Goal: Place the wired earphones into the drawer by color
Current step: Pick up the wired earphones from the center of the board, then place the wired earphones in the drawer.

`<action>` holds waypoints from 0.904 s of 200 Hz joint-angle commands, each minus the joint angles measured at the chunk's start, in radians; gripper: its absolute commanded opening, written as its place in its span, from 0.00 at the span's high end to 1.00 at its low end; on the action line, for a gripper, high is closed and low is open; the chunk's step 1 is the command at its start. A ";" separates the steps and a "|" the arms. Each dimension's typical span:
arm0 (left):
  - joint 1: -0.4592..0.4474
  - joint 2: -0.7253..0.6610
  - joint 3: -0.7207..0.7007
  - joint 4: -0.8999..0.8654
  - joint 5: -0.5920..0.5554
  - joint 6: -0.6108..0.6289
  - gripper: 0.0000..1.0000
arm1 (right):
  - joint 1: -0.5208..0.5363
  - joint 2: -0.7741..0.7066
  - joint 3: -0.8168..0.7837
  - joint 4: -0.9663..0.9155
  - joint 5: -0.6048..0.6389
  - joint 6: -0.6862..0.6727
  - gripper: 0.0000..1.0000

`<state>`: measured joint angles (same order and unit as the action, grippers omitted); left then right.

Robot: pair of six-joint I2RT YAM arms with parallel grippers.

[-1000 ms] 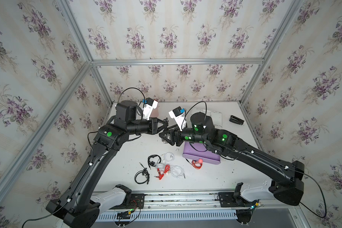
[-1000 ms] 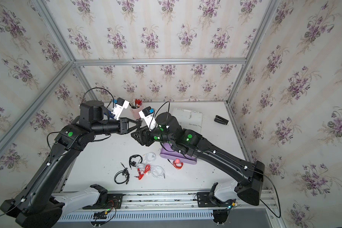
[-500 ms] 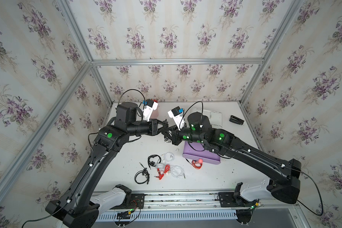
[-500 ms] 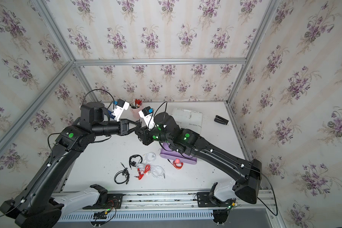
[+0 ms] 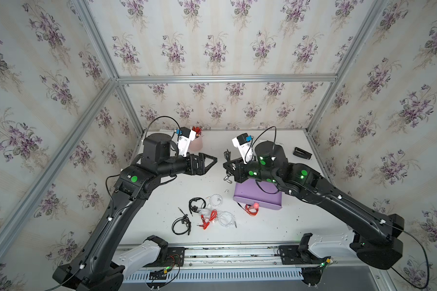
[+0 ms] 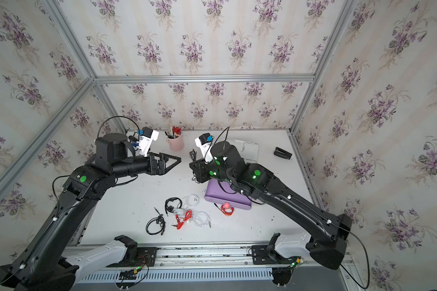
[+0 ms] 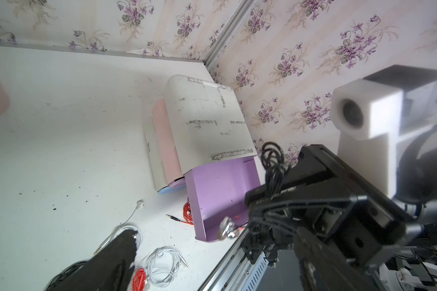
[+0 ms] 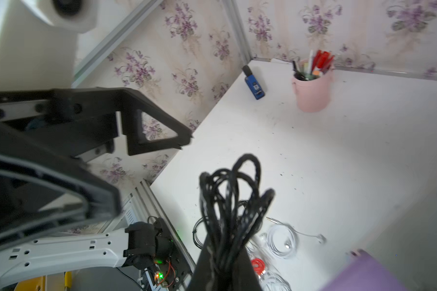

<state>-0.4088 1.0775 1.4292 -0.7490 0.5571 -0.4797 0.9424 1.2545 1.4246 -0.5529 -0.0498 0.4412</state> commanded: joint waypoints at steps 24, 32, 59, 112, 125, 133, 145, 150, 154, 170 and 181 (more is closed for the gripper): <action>0.004 -0.035 -0.025 -0.049 -0.076 0.043 0.01 | -0.092 -0.129 -0.075 -0.273 0.106 -0.001 0.98; 0.004 -0.040 -0.042 -0.049 -0.075 0.041 0.01 | -0.114 -0.144 -0.097 -0.284 0.113 -0.003 0.98; 0.005 -0.054 -0.083 -0.062 -0.070 0.041 0.01 | -0.182 -0.171 -0.182 -0.285 0.090 -0.013 0.97; 0.004 -0.089 -0.143 -0.080 -0.087 0.051 0.01 | -0.238 -0.181 -0.279 -0.301 0.098 -0.042 0.97; 0.004 -0.097 -0.154 -0.091 -0.099 0.053 0.01 | -0.238 -0.191 -0.290 -0.305 0.099 -0.036 0.97; 0.004 -0.103 -0.164 -0.093 -0.107 0.053 0.01 | -0.239 -0.198 -0.296 -0.306 0.105 -0.031 0.96; 0.004 -0.114 -0.178 -0.091 -0.110 0.052 0.01 | -0.243 -0.210 -0.309 -0.304 0.100 -0.029 0.96; 0.004 -0.117 -0.184 -0.090 -0.111 0.050 0.01 | -0.244 -0.211 -0.315 -0.306 0.094 -0.028 0.95; 0.004 -0.118 -0.188 -0.091 -0.112 0.050 0.01 | -0.246 -0.210 -0.318 -0.309 0.090 -0.028 0.95; 0.004 -0.125 -0.203 -0.095 -0.116 0.049 0.01 | -0.246 -0.210 -0.331 -0.327 0.092 -0.021 0.90; 0.005 -0.130 -0.213 -0.102 -0.125 0.046 0.01 | -0.246 -0.218 -0.346 -0.330 0.101 -0.014 0.87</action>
<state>-0.4053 0.9565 1.2312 -0.8425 0.4522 -0.4435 0.6960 1.0470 1.0958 -0.8585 0.0429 0.4168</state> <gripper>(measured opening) 0.993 0.109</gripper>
